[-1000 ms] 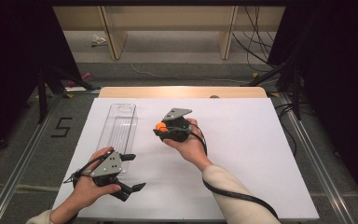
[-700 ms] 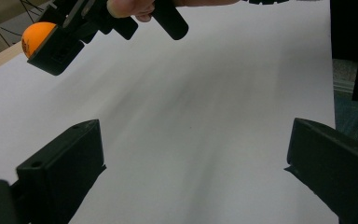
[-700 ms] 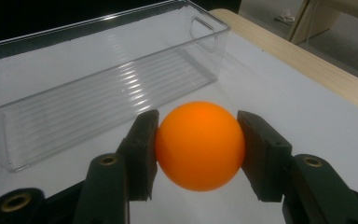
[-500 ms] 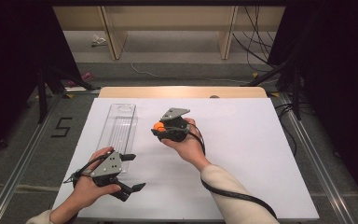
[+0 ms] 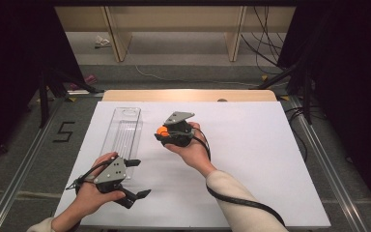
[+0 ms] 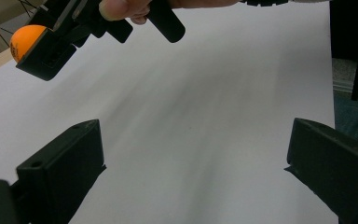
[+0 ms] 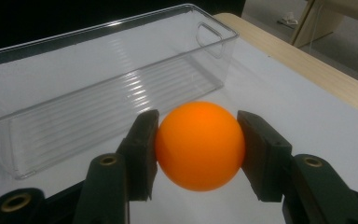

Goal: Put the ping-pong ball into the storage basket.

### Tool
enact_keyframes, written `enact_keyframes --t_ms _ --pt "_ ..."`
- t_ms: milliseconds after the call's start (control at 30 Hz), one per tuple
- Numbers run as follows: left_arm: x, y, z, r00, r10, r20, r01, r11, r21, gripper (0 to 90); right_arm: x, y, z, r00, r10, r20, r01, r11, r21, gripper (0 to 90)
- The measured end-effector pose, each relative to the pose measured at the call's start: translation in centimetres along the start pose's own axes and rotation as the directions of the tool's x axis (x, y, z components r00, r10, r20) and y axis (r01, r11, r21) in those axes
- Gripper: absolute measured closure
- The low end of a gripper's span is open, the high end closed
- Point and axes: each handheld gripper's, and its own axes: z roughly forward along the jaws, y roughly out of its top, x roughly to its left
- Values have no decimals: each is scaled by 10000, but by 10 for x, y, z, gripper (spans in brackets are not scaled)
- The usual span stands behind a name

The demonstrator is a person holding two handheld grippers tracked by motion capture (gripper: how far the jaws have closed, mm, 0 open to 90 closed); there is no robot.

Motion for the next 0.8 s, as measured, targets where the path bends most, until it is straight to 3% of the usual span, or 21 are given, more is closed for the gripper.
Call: enact_keyframes --t_ms 800 --pt "0 0 0 10000 -2 2 2 10000 -24 35 5 5 5 9999 -29 -105 28 10000 -65 515"
